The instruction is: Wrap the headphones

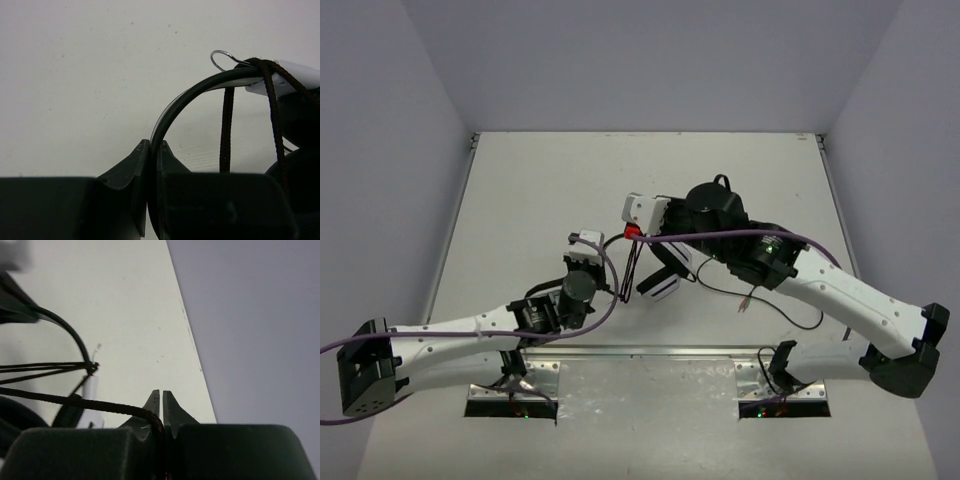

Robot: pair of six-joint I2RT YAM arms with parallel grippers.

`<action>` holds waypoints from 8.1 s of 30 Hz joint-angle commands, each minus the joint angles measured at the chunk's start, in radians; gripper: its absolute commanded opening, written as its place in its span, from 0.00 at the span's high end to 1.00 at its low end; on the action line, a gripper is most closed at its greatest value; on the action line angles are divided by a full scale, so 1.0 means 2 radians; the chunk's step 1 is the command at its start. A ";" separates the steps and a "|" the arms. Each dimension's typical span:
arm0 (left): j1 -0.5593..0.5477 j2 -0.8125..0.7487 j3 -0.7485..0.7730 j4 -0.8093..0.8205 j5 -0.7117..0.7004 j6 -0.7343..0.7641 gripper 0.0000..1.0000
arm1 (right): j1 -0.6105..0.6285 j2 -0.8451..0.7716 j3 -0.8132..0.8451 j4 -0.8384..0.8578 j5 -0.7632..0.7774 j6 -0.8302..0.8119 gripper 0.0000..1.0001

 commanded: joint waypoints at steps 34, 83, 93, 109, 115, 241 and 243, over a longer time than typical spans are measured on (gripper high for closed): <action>-0.123 -0.113 0.091 -0.010 0.078 0.086 1.00 | -0.276 0.063 0.036 0.096 -0.315 0.118 0.98; 0.167 0.215 0.543 -0.027 -0.045 0.096 1.00 | -0.011 -0.028 -0.379 0.463 -0.358 0.333 0.99; 0.213 0.279 0.387 -0.027 -0.021 0.039 1.00 | 0.059 -0.097 -0.220 0.150 -0.198 0.195 0.98; 0.196 0.129 0.052 0.086 0.101 -0.030 1.00 | 0.032 -0.066 -0.023 0.026 -0.023 0.013 0.98; 0.106 0.061 0.002 0.124 0.091 0.026 1.00 | -0.041 -0.018 0.039 0.033 -0.046 0.000 0.98; 0.135 0.109 0.433 0.117 -0.037 0.033 1.00 | -0.037 0.086 -0.345 0.594 -0.407 0.461 0.92; 0.166 0.124 0.448 0.084 -0.019 0.010 1.00 | -0.020 0.076 -0.341 0.545 -0.390 0.428 0.92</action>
